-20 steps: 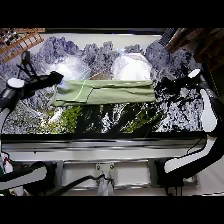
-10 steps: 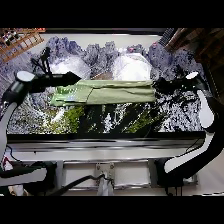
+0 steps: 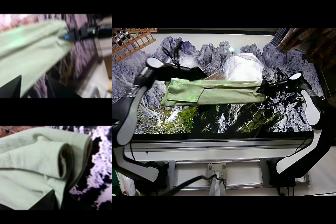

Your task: Fold the clothes and pants, and hang the long-sleeved shirts on hangers.

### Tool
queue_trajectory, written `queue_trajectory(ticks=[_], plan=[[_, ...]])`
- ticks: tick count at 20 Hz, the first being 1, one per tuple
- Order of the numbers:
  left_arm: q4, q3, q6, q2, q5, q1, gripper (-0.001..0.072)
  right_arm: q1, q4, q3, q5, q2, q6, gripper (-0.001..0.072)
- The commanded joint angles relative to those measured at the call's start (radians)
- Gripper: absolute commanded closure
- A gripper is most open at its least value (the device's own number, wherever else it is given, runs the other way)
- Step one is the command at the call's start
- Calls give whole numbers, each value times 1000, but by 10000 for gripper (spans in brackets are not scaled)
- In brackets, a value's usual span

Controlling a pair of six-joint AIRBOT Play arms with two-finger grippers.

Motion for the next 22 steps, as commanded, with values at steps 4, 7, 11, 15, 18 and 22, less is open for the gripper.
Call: queue_trajectory(ticks=[4, 7, 11, 15, 18, 22], plan=[[109, 23, -130, -125, -48, -147, 500, -50, -3, 35, 48, 46, 52, 691], [186, 23, -205, -143, 9, -205, 536, -120, -44, 61, 75, 108, 98, 692], [188, 69, -270, -192, 66, -269, 581, -164, -61, 135, 208, 131, 122, 692], [188, 264, -332, -299, 20, -337, 581, -153, -73, 191, 256, 131, 153, 692], [188, 383, -391, -378, 0, -358, 581, -146, -74, 220, 267, 131, 179, 692], [150, 423, -412, -446, -36, -365, 582, -137, -74, 267, 292, 131, 208, 692]])
